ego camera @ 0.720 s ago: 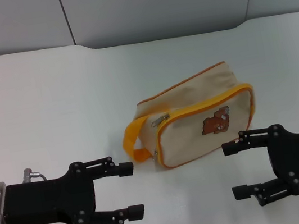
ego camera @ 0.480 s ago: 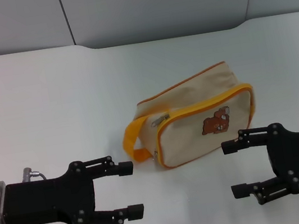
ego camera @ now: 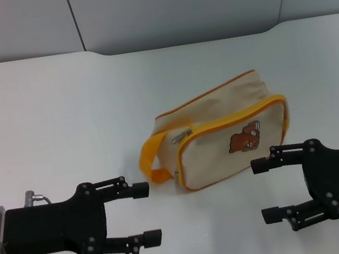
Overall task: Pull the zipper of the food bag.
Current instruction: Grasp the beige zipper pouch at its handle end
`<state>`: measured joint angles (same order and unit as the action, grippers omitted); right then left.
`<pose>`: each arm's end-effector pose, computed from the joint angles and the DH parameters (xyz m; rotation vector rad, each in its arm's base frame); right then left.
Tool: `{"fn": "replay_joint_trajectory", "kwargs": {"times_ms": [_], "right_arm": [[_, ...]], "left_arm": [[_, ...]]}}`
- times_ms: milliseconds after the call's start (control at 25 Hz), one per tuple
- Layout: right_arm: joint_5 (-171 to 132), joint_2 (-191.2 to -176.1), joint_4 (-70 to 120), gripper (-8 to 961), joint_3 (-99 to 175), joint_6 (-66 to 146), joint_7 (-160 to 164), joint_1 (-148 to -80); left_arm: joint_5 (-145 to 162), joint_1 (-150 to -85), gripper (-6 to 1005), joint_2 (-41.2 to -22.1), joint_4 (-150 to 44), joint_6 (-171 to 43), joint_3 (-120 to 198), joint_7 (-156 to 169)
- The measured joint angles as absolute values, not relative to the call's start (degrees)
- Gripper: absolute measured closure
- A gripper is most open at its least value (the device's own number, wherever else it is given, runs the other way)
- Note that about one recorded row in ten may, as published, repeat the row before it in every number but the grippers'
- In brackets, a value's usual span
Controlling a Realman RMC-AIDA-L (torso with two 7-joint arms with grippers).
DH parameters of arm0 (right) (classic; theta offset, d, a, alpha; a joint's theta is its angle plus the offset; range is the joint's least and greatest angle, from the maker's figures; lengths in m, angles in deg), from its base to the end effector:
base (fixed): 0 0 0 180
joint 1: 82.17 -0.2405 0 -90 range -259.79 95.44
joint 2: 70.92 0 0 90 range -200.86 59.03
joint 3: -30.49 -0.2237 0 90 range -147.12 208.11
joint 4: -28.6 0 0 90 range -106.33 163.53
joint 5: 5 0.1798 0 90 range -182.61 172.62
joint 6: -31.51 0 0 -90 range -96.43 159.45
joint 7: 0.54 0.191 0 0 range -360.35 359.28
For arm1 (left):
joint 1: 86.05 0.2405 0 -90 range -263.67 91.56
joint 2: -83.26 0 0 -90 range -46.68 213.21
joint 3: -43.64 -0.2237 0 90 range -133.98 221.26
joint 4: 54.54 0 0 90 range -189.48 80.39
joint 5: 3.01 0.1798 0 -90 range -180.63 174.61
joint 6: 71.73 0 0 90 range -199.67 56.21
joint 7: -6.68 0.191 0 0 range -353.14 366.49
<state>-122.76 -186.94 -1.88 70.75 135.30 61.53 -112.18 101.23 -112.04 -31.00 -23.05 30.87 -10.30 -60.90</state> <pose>0.1955 0.2528 -0.0273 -2.9776 0.2613 0.8177 -0.1944 0.2428 -0.0251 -2.9863 -0.3766 -0.8777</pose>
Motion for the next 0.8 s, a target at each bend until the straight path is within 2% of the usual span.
{"fn": "replay_joint_trajectory", "kwargs": {"times_ms": [160,200,280,320,400,520,800], "right_arm": [[-122.8,-186.88,-1.9,167,70.3,135.1,61.6,-111.8],[-122.8,-186.8,-1.8,169,70.1,135.0,61.6,-111.8],[-122.8,-186.76,-1.8,171,70.0,135.0,61.6,-111.8],[-122.8,-186.71,-1.8,173,69.9,135.0,61.7,-111.6],[-122.8,-186.68,-1.8,175,69.4,135.0,61.7,-111.3],[-122.8,-186.71,-1.8,179,69.1,135.0,61.6,-110.9],[-122.8,-186.9,-1.8,189,69.1,135.0,61.6,-110.2]], "left_arm": [[101.2,-111.6,208,-31.86,-23.3,28.3,-8.6,-60.4],[101.1,-111.3,209,-32.93,-23.5,25.2,-7.6,-59.4],[101.1,-111.2,212,-33.35,-23.6,24.2,-7.3,-59.0],[101.1,-111.1,214,-34.58,-23.9,21.4,-7.0,-58.1],[101.1,-111.1,217,-34.58,-23.9,21.4,-7.0,-58.1],[100.4,-112.8,222,-35.82,-27.7,14.9,-7.1,-55.9],[99.4,-118.3,232,-35.93,-36.9,7.6,-7.0,-50.7]]}}
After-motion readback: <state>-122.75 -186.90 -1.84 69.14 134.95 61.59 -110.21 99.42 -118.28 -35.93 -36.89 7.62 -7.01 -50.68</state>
